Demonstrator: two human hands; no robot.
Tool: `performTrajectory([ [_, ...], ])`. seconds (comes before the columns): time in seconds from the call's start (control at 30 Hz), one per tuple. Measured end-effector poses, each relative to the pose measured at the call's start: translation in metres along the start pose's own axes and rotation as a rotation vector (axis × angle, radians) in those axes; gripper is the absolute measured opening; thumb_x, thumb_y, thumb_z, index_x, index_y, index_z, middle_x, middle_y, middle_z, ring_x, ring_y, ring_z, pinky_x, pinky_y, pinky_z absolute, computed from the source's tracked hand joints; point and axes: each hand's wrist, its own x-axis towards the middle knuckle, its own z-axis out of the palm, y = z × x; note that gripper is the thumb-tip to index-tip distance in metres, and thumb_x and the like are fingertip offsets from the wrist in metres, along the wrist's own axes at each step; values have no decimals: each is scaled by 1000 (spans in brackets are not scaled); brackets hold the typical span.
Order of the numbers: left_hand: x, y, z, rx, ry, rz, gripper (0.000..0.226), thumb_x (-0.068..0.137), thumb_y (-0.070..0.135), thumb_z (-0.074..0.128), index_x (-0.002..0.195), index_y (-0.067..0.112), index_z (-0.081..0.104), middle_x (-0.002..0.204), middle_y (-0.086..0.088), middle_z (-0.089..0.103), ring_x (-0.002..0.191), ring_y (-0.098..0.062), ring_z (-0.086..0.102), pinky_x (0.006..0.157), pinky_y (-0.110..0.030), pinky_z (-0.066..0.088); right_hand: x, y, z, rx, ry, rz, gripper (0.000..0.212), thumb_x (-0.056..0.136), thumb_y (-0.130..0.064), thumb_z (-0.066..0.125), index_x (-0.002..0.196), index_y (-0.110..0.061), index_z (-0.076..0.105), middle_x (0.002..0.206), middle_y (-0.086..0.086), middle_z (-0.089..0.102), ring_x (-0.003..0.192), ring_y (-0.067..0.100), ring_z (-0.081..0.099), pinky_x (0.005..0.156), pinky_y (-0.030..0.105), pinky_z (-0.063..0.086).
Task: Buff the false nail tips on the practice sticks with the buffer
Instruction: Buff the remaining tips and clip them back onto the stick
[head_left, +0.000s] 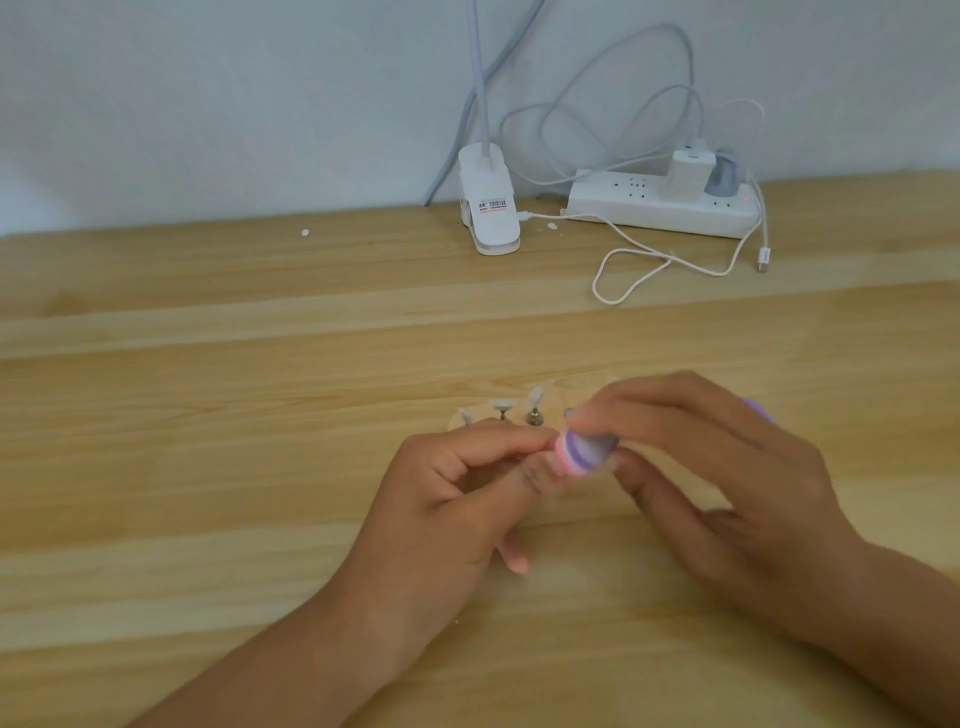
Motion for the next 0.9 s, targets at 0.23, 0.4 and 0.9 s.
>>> performTrajectory([
  [0.23,1,-1,0,-20,13,-5,16,83,21,67,92,16,79,83,-13,71,72,-16,61,51,-24,51,0,-3,1,34,16,-8,29,89,4,63,115,-10,64,110,8,66,102,14,63,97,17,45],
  [0.4,0,0,-1,-21,9,-4,14,86,21,67,92,18,79,81,-7,73,72,-12,62,53,-22,51,0,-1,-1,45,8,18,29,90,6,61,115,-8,65,110,8,66,104,13,62,98,17,43],
  [0.9,0,-4,-2,-35,-7,15,16,86,21,64,86,14,78,78,-2,72,77,-9,67,54,-23,51,1,2,-1,-11,54,111,23,86,6,64,108,-2,68,103,7,67,101,12,62,97,14,41],
])
